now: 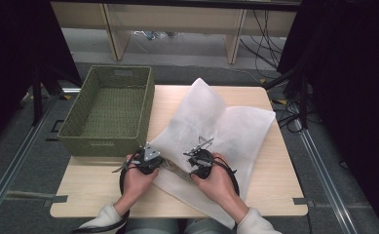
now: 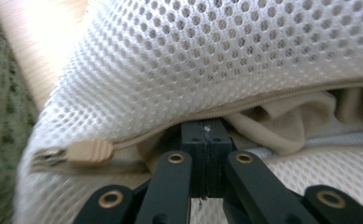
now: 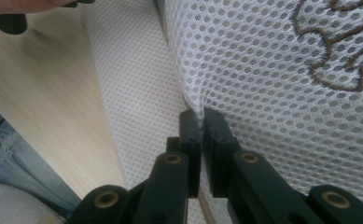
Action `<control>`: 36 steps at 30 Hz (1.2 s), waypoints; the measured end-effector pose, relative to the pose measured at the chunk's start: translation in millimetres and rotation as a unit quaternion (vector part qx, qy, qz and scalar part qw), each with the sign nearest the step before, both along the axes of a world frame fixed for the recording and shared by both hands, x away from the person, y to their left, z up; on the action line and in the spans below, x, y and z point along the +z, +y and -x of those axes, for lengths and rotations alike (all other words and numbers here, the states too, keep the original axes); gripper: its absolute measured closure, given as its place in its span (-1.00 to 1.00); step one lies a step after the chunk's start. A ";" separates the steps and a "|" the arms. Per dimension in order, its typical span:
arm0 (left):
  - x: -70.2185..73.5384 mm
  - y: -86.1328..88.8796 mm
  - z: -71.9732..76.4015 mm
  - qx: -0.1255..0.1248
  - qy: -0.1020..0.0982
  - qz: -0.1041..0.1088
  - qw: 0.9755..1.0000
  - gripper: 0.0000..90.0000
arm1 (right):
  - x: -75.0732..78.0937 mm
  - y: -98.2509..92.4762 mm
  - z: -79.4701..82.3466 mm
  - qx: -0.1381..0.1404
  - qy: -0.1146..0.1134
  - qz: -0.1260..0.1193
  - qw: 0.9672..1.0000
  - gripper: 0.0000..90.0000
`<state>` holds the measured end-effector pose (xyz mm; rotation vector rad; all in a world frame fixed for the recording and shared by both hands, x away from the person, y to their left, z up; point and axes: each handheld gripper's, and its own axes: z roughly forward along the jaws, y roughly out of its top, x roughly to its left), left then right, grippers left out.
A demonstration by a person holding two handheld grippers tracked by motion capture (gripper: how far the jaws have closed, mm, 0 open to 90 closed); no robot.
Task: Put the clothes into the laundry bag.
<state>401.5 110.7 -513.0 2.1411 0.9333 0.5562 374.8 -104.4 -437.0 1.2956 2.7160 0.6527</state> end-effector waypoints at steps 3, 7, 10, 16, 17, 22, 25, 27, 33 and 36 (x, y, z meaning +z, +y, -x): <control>-2.5 1.9 3.4 -0.002 0.000 0.007 1.000 0.85 | -6.4 1.5 1.2 -0.004 0.011 0.002 1.000 0.94; 1.5 8.8 13.7 -0.008 -0.012 0.021 1.000 0.78 | -14.3 3.0 -0.2 0.002 0.028 0.008 1.000 0.92; 5.4 16.8 22.6 -0.004 -0.020 0.024 1.000 0.74 | -20.5 3.5 -1.9 0.006 0.037 0.013 0.999 0.90; 17.2 28.8 34.3 0.009 -0.042 0.052 0.998 0.71 | -33.7 2.0 -6.7 -0.004 0.046 0.036 0.998 0.88; 18.8 30.1 35.2 0.007 -0.044 0.053 0.998 0.70 | -34.2 1.4 -7.6 -0.008 0.045 0.034 0.998 0.88; 25.5 28.9 43.5 0.004 -0.046 0.073 0.996 0.67 | -35.8 -11.5 -15.6 -0.025 0.045 0.046 0.998 0.86; 29.2 32.6 47.7 0.004 -0.048 0.085 0.995 0.63 | -33.6 -25.5 -23.3 -0.049 0.049 0.068 0.995 0.83; 30.2 36.5 50.1 0.006 -0.047 0.092 0.995 0.62 | -33.1 -34.9 -29.5 -0.052 0.048 0.077 0.995 0.82; 26.9 43.6 51.9 0.015 -0.040 0.091 0.995 0.54 | -33.4 -55.0 -41.4 -0.068 0.023 0.073 0.995 0.74; 24.9 41.3 52.2 0.010 -0.037 0.087 0.995 0.50 | -33.0 -57.2 -42.6 -0.060 0.020 0.072 0.995 0.67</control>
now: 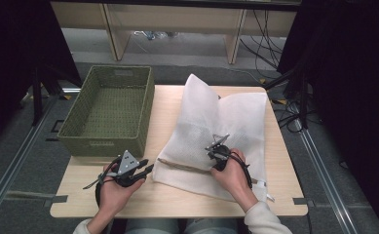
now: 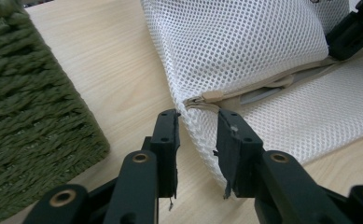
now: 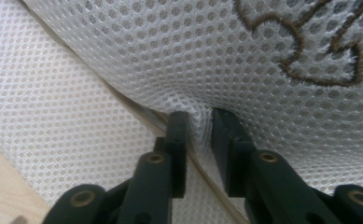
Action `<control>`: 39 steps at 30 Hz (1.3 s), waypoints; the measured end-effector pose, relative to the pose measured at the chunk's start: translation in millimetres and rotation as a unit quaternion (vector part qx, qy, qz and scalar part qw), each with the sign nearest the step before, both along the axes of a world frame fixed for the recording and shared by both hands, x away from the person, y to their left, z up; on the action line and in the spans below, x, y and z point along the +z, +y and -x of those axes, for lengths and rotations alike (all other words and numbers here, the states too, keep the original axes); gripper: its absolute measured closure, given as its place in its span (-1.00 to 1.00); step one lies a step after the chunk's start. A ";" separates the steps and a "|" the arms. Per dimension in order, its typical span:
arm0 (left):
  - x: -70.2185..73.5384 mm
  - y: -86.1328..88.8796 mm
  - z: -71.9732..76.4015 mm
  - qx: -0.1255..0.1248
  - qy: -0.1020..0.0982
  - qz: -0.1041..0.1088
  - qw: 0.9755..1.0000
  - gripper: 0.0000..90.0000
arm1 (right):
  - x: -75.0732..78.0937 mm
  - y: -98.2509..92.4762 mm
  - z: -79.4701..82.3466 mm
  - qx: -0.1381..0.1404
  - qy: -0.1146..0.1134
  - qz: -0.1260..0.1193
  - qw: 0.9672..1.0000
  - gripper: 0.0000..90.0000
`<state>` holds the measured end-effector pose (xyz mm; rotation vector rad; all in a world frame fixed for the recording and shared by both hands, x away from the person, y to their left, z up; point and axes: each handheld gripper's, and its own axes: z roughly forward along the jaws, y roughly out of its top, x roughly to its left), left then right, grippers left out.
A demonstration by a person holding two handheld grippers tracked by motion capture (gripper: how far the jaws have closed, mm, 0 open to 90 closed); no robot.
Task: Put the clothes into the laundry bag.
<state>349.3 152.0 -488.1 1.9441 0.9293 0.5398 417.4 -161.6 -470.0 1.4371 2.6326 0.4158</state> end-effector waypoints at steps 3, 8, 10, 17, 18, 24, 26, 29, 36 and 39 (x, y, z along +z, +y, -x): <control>-2.0 -3.5 0.5 -0.007 -0.002 0.000 1.000 0.44 | 1.1 0.7 1.8 -0.005 -0.010 0.018 1.000 0.66; -5.7 -7.0 -0.9 -0.023 0.005 -0.003 1.000 0.30 | 1.7 -9.1 0.6 -0.019 -0.013 0.029 0.999 0.67; -7.1 -8.5 -1.3 -0.039 0.013 -0.015 0.999 0.23 | 1.7 -15.5 -2.2 -0.013 -0.015 0.041 0.999 0.66; -12.6 -17.8 0.6 -0.057 0.038 0.020 0.997 -0.01 | 23.5 -13.8 6.7 -0.033 0.021 0.012 0.999 0.32; -13.0 -18.0 0.4 -0.057 0.036 0.021 0.997 -0.04 | 29.0 -14.0 8.3 -0.029 0.021 0.000 0.999 0.31; -13.4 -20.0 1.5 -0.052 0.042 0.012 0.998 -0.18 | 57.4 -5.5 18.9 0.001 -0.024 -0.075 0.997 0.27; -14.0 -21.3 1.9 -0.054 0.040 0.009 0.998 -0.20 | 59.6 -0.3 20.2 0.014 -0.048 -0.093 0.994 0.31; -14.9 -23.2 2.5 -0.058 0.038 0.006 0.998 -0.21 | 58.0 6.5 19.4 0.004 -0.054 -0.107 0.993 0.34; -15.4 -23.3 2.2 -0.060 0.025 0.004 0.998 -0.21 | 52.8 9.9 16.8 -0.010 -0.057 -0.114 0.992 0.38; -15.8 -23.3 2.3 -0.060 0.023 0.005 0.998 -0.21 | 52.8 10.1 15.4 -0.008 -0.063 -0.117 0.991 0.39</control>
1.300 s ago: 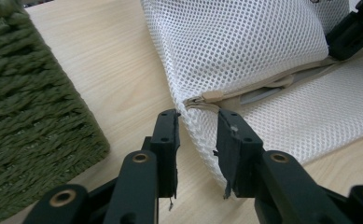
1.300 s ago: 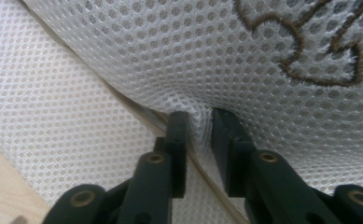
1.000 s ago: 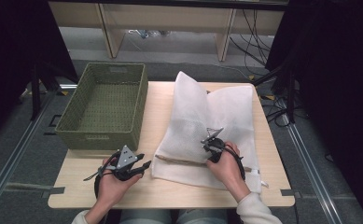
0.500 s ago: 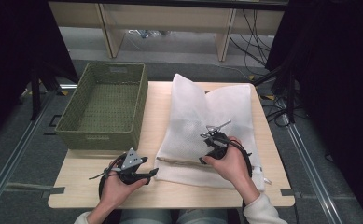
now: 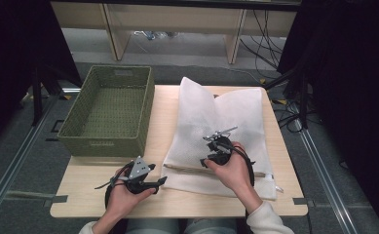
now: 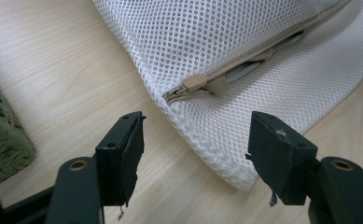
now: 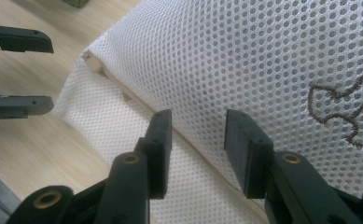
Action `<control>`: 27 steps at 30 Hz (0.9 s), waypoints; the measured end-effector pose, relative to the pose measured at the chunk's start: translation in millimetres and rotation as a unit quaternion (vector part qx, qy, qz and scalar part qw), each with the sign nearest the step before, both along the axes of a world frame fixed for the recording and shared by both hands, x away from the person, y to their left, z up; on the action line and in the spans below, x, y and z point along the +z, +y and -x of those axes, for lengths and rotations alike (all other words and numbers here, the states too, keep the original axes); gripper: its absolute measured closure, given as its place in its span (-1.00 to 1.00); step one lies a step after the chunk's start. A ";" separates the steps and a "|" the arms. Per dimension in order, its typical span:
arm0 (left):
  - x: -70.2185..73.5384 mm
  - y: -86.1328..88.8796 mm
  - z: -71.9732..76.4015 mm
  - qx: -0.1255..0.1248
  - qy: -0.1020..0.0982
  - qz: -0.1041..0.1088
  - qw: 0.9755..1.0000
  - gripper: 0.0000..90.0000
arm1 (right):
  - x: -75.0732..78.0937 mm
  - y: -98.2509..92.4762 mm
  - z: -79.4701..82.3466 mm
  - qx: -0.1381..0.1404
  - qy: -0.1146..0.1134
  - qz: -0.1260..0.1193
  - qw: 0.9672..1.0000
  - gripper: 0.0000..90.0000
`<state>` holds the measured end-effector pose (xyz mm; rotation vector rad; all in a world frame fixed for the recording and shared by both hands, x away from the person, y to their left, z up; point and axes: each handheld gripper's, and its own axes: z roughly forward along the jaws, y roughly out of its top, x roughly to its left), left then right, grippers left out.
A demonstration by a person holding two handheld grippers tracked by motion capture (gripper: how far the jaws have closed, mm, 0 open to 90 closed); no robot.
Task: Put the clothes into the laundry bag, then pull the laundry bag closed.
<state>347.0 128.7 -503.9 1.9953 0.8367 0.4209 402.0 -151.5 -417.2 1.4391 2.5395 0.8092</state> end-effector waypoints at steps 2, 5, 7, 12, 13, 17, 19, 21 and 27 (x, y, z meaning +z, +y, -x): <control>-0.1 0.0 0.0 0.000 -0.001 0.000 1.000 -0.22 | 0.4 0.7 -0.5 -0.002 0.002 -0.005 1.000 0.39; -0.4 1.5 -0.3 0.003 0.008 0.000 1.000 -0.22 | 1.3 1.4 -1.1 -0.002 0.001 -0.007 1.000 0.39; -0.3 2.9 0.0 -0.001 0.007 -0.001 1.000 -0.22 | 1.4 1.8 -1.6 -0.003 0.002 -0.009 1.000 0.40; 1.0 2.5 0.0 0.002 -0.002 -0.001 1.000 -0.22 | 1.5 2.4 -0.9 -0.002 -0.001 -0.006 1.000 0.41; 1.3 2.2 -0.2 0.002 -0.003 0.000 1.000 -0.22 | 2.4 2.8 -0.5 -0.001 0.000 -0.007 1.000 0.41; 0.2 0.7 -0.1 0.005 0.004 0.009 1.000 -0.22 | 3.5 3.2 0.6 0.003 -0.001 -0.013 1.000 0.42; 0.4 1.2 -1.5 0.003 0.004 0.001 1.000 -0.22 | 2.9 3.4 -0.6 0.006 -0.002 -0.013 1.000 0.42; -0.2 -0.6 -0.7 0.009 0.014 0.012 1.000 -0.21 | 2.7 5.4 -0.6 0.001 0.005 -0.016 1.000 0.43; 0.2 -1.5 -3.5 0.004 0.012 0.004 1.000 -0.16 | 2.2 12.2 1.8 0.010 0.014 -0.023 1.000 0.45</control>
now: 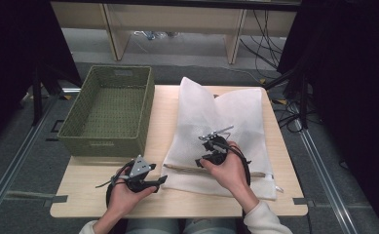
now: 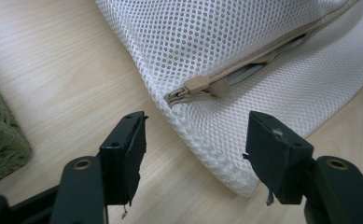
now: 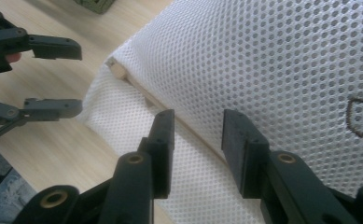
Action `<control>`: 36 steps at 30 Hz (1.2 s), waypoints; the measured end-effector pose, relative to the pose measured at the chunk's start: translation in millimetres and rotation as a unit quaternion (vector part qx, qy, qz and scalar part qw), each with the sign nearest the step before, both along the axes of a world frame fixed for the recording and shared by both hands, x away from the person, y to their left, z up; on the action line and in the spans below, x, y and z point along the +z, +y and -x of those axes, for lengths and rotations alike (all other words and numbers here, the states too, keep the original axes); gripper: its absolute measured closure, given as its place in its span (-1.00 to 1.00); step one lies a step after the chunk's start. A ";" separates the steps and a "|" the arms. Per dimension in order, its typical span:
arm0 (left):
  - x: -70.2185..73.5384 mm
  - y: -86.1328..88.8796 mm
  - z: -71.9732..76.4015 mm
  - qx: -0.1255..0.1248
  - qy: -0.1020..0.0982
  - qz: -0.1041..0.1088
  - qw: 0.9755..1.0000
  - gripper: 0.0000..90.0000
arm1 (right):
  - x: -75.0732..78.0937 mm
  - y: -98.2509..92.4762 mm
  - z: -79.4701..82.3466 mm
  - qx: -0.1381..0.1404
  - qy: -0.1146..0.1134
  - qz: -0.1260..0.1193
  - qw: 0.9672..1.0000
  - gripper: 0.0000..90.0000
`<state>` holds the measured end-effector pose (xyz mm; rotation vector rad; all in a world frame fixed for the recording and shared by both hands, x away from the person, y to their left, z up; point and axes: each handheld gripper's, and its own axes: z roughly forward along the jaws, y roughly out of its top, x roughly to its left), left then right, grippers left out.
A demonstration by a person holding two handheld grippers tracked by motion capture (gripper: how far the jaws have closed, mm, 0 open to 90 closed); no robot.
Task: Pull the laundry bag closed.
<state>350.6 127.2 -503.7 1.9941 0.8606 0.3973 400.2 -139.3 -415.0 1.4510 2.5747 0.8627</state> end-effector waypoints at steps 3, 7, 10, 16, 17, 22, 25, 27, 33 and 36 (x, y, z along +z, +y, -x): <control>0.9 0.1 -0.9 -0.006 0.002 -0.008 1.000 -0.14 | 0.3 -0.1 1.3 0.000 -0.004 0.004 1.000 0.47; 1.0 -4.7 -3.2 -0.002 -0.001 0.009 1.000 -0.12 | 0.6 0.2 1.6 0.001 0.003 -0.006 1.000 0.48; 1.3 -4.5 -5.0 -0.004 0.006 0.001 1.000 -0.10 | -0.2 -1.3 0.3 0.013 0.000 -0.004 1.000 0.48; -4.2 -5.9 -11.1 -0.008 0.014 -0.009 1.000 -0.03 | -3.2 -0.5 -0.7 0.010 0.005 -0.004 1.000 0.48; -6.2 -7.6 -12.3 -0.004 0.021 -0.001 1.000 -0.02 | -3.4 0.1 -0.3 0.005 0.014 -0.005 1.000 0.48; -9.1 -10.3 -19.8 -0.002 0.041 -0.005 0.999 0.06 | -5.0 0.8 -1.9 0.002 0.013 -0.001 1.000 0.48; -10.1 -10.3 -25.8 -0.005 0.037 -0.018 0.999 0.11 | -5.2 1.6 -1.8 0.001 0.017 -0.001 1.000 0.48; -11.2 -12.4 -27.3 -0.002 0.047 -0.009 0.999 0.17 | -6.6 1.7 -2.4 0.006 0.015 0.000 1.000 0.48; -12.7 -13.4 -31.3 -0.007 0.049 -0.024 0.998 0.33 | -7.8 2.6 -3.2 0.015 0.012 0.004 1.000 0.48; -12.7 -13.9 -30.4 -0.007 0.052 -0.024 0.998 0.44 | -8.0 2.4 -3.1 0.011 0.012 0.008 1.000 0.48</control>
